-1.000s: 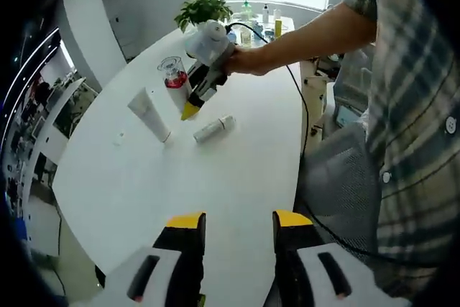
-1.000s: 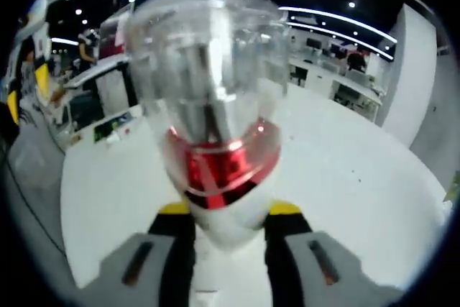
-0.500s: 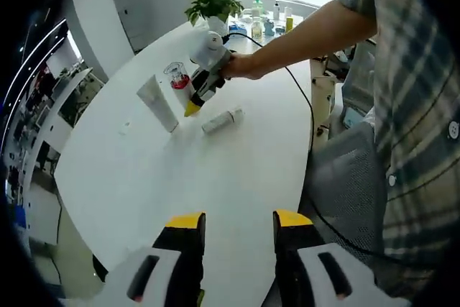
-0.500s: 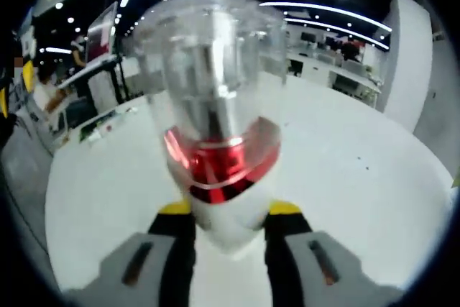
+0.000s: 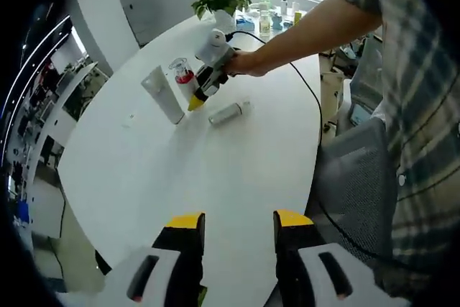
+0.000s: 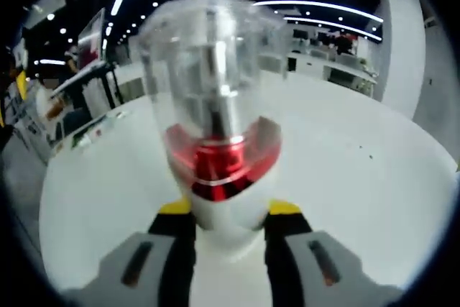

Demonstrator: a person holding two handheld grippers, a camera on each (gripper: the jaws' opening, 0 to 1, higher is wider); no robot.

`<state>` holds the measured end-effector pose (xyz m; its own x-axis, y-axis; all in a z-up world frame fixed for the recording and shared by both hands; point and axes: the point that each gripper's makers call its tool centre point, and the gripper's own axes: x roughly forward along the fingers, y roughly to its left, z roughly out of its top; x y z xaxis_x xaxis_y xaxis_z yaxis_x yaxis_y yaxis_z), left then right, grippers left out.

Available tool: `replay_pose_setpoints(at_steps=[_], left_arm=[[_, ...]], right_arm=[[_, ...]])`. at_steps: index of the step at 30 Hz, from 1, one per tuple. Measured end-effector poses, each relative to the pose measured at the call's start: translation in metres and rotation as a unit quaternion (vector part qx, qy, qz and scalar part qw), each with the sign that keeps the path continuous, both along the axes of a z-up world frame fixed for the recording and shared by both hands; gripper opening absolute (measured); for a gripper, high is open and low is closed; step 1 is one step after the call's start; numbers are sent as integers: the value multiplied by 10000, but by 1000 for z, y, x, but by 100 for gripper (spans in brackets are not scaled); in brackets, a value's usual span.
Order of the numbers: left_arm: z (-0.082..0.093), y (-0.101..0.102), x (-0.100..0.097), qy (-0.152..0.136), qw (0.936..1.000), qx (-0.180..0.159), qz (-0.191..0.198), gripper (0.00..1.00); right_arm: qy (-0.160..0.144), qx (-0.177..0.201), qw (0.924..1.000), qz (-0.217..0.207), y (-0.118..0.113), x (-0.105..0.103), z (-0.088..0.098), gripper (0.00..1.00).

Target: Arrange the skincare products in the storage area until every visible bottle or jar stands upright without overlapping.

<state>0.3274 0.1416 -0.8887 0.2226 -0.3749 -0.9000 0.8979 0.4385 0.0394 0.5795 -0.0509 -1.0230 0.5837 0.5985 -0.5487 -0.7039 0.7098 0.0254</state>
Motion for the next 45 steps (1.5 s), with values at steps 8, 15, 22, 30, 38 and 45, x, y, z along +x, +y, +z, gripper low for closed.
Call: replay_pose_setpoints(at_steps=[8, 15, 22, 30, 38, 45], left_arm=[[6, -6, 14, 54, 9999, 122, -59, 39], [13, -18, 27, 7, 10000, 32, 51, 39], [4, -12, 23, 158, 9997, 48, 172, 39], [-5, -7, 12, 351, 9991, 171, 155, 39], [0, -10, 10, 288, 9995, 74, 74, 39], [-3, -5, 7, 323, 9994, 114, 101, 39]], right_arm=[[-174, 175, 9997, 23, 4, 9, 2, 35], [-211, 294, 9992, 141, 10, 10, 3, 35], [-205, 288, 9992, 180, 11, 11, 2, 36], [-183, 142, 9992, 324, 13, 7, 3, 42], [-47, 122, 9988, 469, 8, 6, 1, 34], [8, 85, 9975, 697, 14, 5, -2, 34]])
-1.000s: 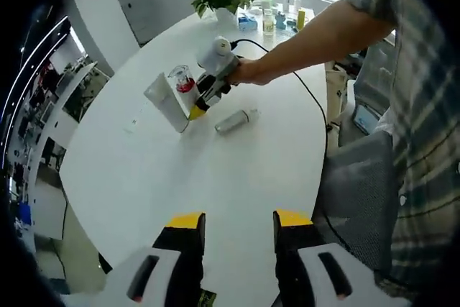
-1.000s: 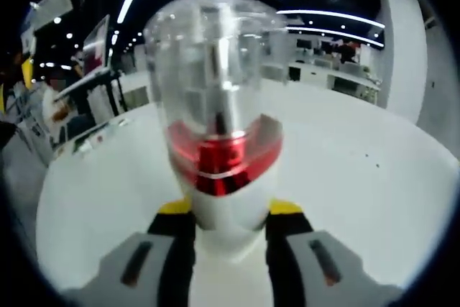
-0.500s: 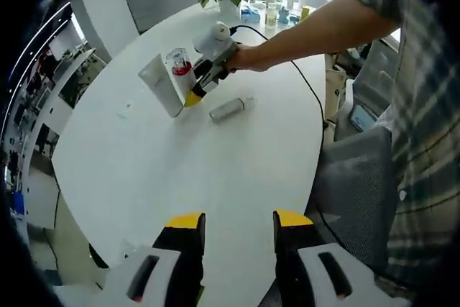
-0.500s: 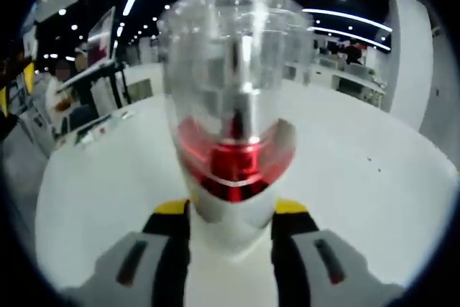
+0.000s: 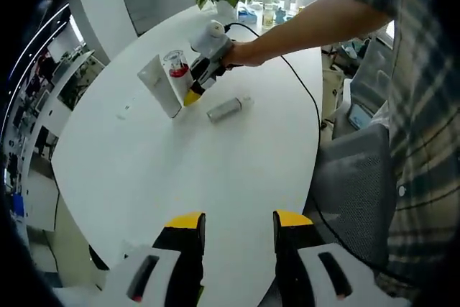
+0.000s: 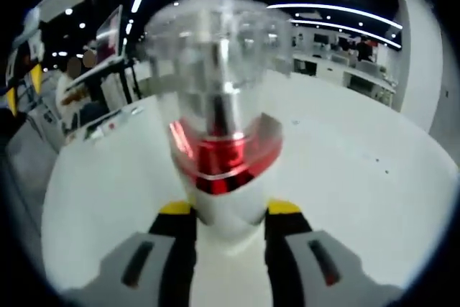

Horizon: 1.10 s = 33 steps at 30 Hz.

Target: Arrange the skincare products in the storage area until every visible bottle or jar stands upright without overlapping.

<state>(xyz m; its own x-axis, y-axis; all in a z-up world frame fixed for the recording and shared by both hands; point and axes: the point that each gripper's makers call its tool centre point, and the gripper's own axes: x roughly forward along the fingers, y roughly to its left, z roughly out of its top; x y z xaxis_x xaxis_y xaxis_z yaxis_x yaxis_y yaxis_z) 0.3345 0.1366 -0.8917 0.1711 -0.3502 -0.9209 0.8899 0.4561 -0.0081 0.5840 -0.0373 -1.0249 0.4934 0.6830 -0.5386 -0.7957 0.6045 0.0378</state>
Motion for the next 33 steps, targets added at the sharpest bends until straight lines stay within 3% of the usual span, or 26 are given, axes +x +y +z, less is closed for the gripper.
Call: replay_pose_setpoints(at_steps=[16, 23, 27, 31, 33], left_arm=[[3, 2, 3, -118, 9998, -82, 106, 38], [18, -3, 9, -347, 9971, -556, 399, 39], [36, -8, 13, -470, 9880, -1247, 786, 39], [56, -17, 10, -632, 9778, -1772, 924, 38], [63, -19, 8, -631, 9725, -2000, 1009, 37]], right_arm=[[17, -44, 10000, -68, 7, 4, 0, 35], [303, 34, 9987, -409, 3, -8, -2, 44], [569, 404, 9951, -700, -1, -24, 4, 51], [533, 488, 9930, -930, -15, -43, 12, 55], [579, 828, 9901, -979, -13, -54, 20, 58]])
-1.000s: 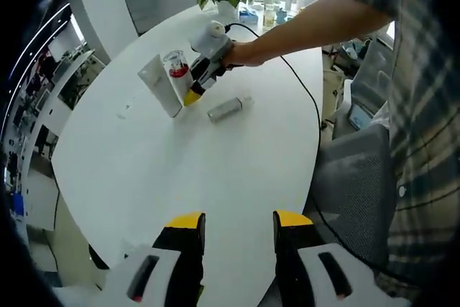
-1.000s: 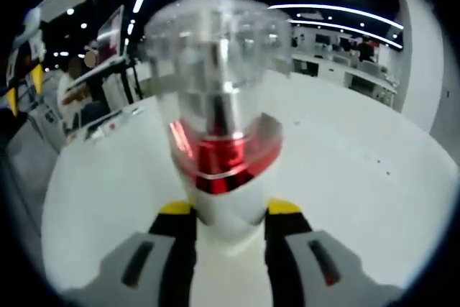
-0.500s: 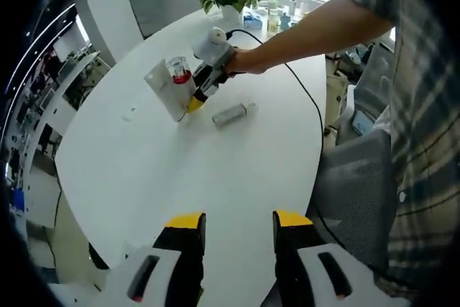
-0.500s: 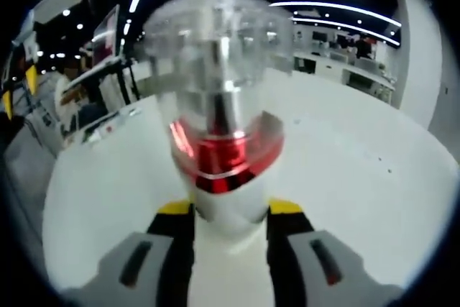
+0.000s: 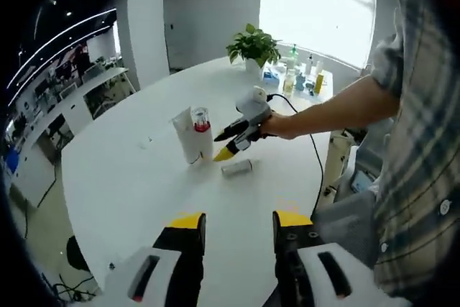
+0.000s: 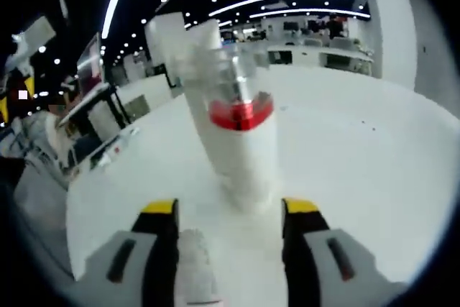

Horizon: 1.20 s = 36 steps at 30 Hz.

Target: Arrange the skincare products in the storage area until every visible bottle or jar stands upright without overlapping.

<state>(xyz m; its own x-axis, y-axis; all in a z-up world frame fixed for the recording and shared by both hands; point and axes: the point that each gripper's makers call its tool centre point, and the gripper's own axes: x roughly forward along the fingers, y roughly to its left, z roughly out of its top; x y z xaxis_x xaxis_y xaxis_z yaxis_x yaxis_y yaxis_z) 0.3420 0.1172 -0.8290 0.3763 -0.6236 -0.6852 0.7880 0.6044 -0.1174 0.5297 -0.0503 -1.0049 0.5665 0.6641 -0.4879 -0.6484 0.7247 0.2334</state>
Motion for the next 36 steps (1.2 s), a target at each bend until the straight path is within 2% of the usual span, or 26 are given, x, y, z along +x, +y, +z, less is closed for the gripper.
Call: replay_pose_setpoints(at_steps=[1, 3, 5, 7, 8, 10, 12, 15, 17, 19, 20, 23, 25, 27, 30, 34, 36], left_arm=[[5, -3, -4, 11, 9998, -196, 10, 35], [14, -6, -7, -97, 9990, -445, 9, 31], [23, -10, -14, -166, 9974, -696, -36, 30], [33, -15, -22, -289, 9950, -947, -110, 27], [36, -15, -26, -359, 9943, -997, -80, 27], [37, -14, -34, -327, 9943, -1011, -79, 27], [37, -15, -43, -375, 9937, -1039, -192, 24], [34, -17, -67, -168, 9924, -1090, -540, 23], [31, -16, -77, -205, 9919, -1139, -519, 24], [33, -21, -89, -240, 9876, -1465, -506, 25], [34, -22, -92, -178, 9856, -1640, -374, 26], [36, -25, -101, 129, 9734, -2285, 73, 36], [35, -22, -102, 301, 9685, -2444, 368, 40], [32, -21, -107, 376, 9674, -2479, 365, 42], [24, -18, -109, 471, 9683, -2399, 519, 54], [20, -13, -112, 475, 9711, -2260, 603, 52], [16, -6, -109, 402, 9718, -2197, 760, 47]], right_arm=[[98, 90, 9999, 30, 0, -10, 3, 60], [97, -18, 9999, -65, -6, -21, 4, 65], [94, -97, 9998, -109, -10, -29, 6, 64], [134, -24, 9996, -264, -11, -38, 13, 65], [158, -16, 9994, -315, -12, -41, 15, 65], [188, -174, 9990, -366, -13, -45, 16, 66], [199, -313, 9987, -338, -13, -52, 18, 65], [207, -705, 9970, -245, -15, -61, 17, 66], [253, -854, 9958, -215, -16, -65, 15, 65], [236, -941, 9951, -216, -16, -69, 16, 65], [254, -958, 9949, -207, -15, -71, 16, 64], [360, -1136, 9928, -110, -13, -82, 9, 64], [409, -1271, 9910, -49, -11, -90, 6, 64], [377, -1373, 9898, 41, -11, -89, 0, 63], [452, -1578, 9864, 89, -12, -90, -8, 61], [643, -1870, 9803, 26, -24, -91, -21, 57], [704, -1799, 9811, -71, -27, -90, -24, 55]])
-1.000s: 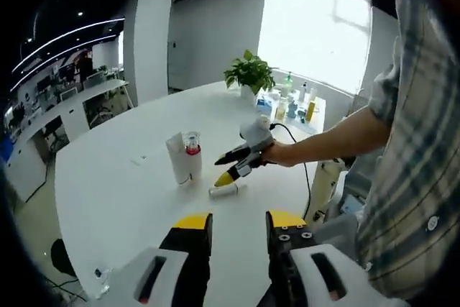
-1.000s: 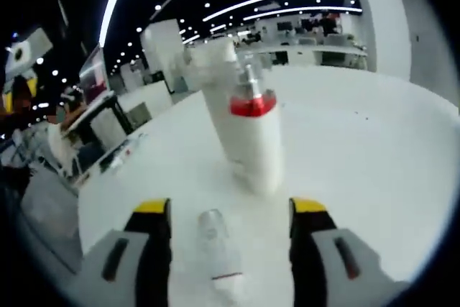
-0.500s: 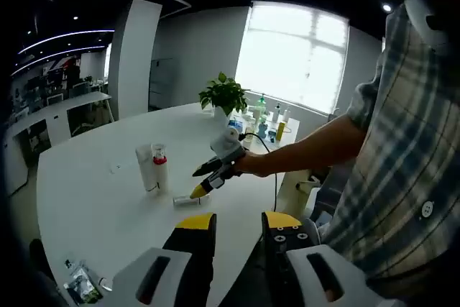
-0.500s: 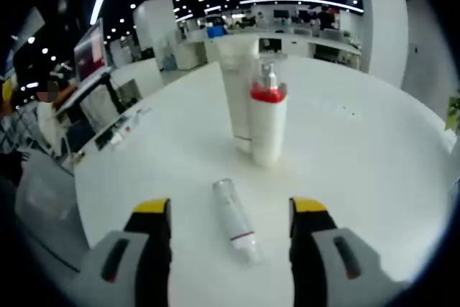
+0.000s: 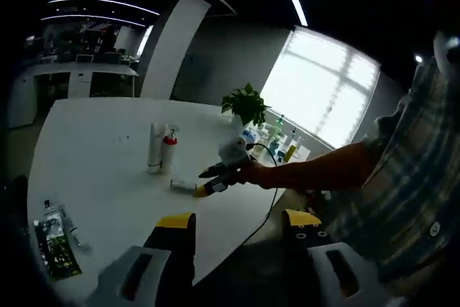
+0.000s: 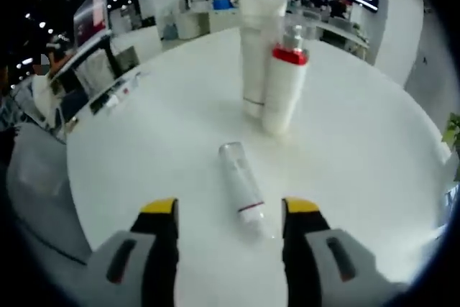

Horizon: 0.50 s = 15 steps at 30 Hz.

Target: Arrange the skincare products in the storage area until every visible bottle or jar stands upright without overlapping.

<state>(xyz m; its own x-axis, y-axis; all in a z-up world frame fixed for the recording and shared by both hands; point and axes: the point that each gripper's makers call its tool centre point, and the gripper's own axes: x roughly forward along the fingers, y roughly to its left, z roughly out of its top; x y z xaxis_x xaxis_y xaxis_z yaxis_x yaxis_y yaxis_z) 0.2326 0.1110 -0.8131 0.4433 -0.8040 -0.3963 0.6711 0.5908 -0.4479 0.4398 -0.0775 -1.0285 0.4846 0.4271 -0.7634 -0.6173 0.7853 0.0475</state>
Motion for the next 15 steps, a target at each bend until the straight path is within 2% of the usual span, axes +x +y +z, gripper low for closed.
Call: replay_pose_setpoints(at_steps=[3, 5, 8, 11, 15], left_arm=[[-2, 7, 3, -30, 9999, 3, 166, 43], [-3, 12, 6, -108, 9995, 55, 279, 43], [-8, 17, 5, -169, 9990, 342, 223, 44], [-8, 19, 7, -175, 9989, 369, 230, 43], [-7, 21, 8, -188, 9991, 344, 183, 35]], right_arm=[[101, -1, 9999, -103, -6, -1, -6, 54], [149, -81, 9998, -138, -10, -1, -10, 49], [266, -259, 9993, -93, -19, 0, -21, 43], [341, -349, 9988, -21, -20, 0, -27, 41], [474, -674, 9963, 259, -24, -9, -38, 26]])
